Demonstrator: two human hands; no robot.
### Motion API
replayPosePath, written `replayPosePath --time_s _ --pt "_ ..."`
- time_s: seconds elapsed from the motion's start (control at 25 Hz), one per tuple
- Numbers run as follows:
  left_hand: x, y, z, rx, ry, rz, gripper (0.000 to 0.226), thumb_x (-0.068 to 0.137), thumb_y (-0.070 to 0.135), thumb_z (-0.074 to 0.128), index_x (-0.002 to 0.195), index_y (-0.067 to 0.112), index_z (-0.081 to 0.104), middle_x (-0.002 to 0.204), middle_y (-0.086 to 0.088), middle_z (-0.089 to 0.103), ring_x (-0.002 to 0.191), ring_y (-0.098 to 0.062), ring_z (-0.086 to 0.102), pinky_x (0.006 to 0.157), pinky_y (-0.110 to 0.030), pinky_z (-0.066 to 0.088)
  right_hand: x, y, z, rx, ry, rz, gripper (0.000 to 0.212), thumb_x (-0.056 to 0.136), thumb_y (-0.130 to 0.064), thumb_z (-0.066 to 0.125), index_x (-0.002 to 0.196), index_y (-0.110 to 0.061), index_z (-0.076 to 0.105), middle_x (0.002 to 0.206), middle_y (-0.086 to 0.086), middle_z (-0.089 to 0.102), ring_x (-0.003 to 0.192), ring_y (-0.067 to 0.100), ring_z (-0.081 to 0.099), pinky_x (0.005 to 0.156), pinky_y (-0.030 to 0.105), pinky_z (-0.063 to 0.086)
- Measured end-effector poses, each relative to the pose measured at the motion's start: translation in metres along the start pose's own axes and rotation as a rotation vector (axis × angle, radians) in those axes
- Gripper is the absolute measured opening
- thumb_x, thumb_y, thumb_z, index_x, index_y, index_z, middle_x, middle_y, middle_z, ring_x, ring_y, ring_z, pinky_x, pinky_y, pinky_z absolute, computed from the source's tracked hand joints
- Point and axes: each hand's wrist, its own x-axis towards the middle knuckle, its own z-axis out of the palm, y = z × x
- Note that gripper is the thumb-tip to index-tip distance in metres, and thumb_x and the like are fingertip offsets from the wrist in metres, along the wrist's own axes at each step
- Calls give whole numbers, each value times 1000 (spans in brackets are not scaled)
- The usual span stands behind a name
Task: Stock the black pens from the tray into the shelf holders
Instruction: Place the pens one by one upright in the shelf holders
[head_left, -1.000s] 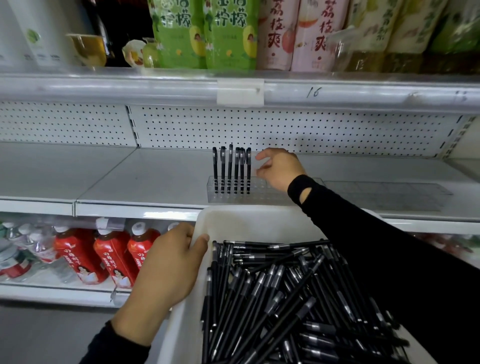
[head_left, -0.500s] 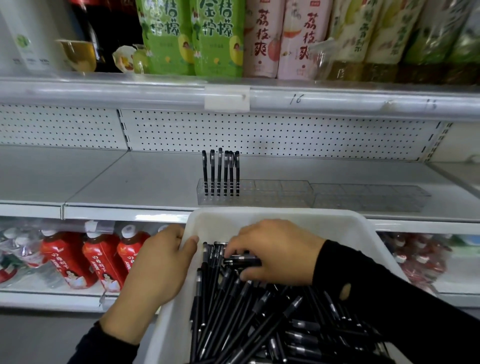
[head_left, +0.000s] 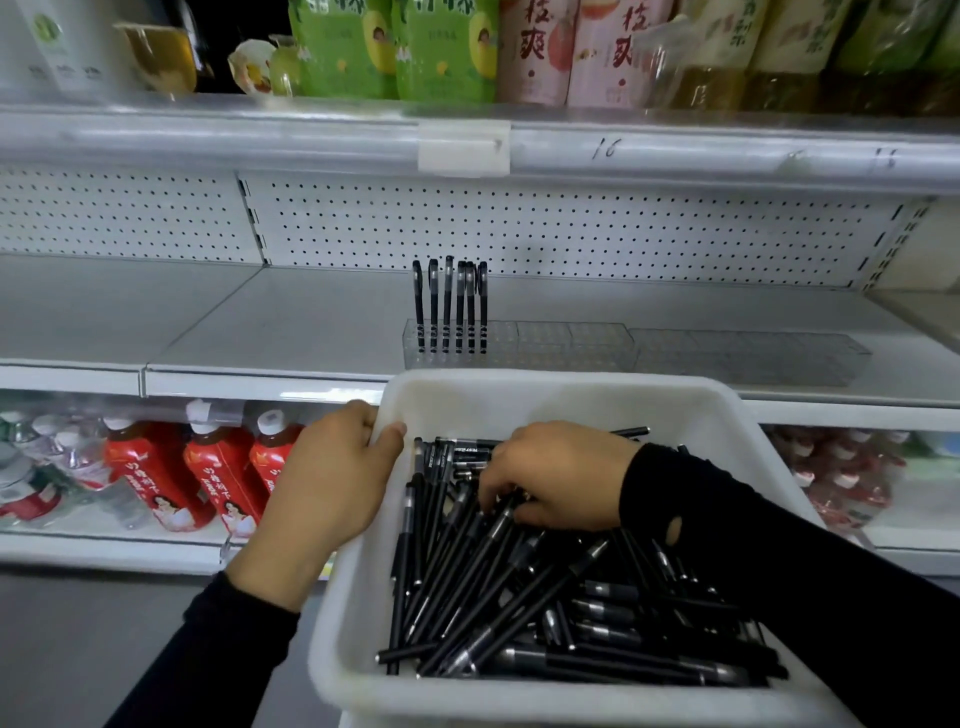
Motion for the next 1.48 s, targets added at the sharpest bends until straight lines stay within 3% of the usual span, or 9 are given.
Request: replayPosePath --time_s 0.44,0.72,0.88,1.0,1.12,1.32,1.48 --pt "-1 0 1 22 15 21 24 97 34 52 97 14 64 88 -2 69 86 -25 62 75 -38 49 -2 -14 0 3 80 -158 25 87 -32 72 112 -31 73 110 -8 61 106 15 55 77 34 51" --pt "1 0 3 43 15 23 23 97 35 53 94 14 63 85 -1 66 80 -22 60 67 -35 44 4 -22 7 11 110 -240 8 84 -33 74 91 -27 73 88 -10 70 89 14 57 73 32 50" --pt "2 -2 2 47 16 22 23 97 35 53 94 15 64 86 -3 67 82 -24 61 69 -36 44 -4 -13 -3 396 97 -84 17 85 -26 78 100 -22 73 90 -9 73 84 6 65 78 24 52" --pt "3 -2 3 35 14 11 21 96 35 54 94 16 64 86 -2 68 81 -24 61 70 -36 45 -4 -15 -6 808 125 20 25 81 -14 82 102 -15 69 90 5 74 81 22 70 78 28 57" --pt "3 -1 4 38 15 10 21 96 34 55 92 16 64 84 -2 67 80 -24 61 70 -36 45 0 -22 -3 839 127 4 21 79 -8 82 96 -10 70 87 6 73 70 19 70 68 23 58" --pt "1 2 1 59 16 17 20 97 34 53 90 17 62 83 -1 66 77 -21 58 63 -34 38 2 -36 10 1099 58 -26 23 81 1 78 104 1 72 81 -5 70 72 4 65 79 15 52" --pt "4 -1 3 61 14 27 18 95 32 55 91 17 64 82 -1 66 79 -24 61 64 -34 41 3 -30 1 1272 108 -46 21 91 0 67 111 5 69 105 21 72 92 20 66 85 29 58"
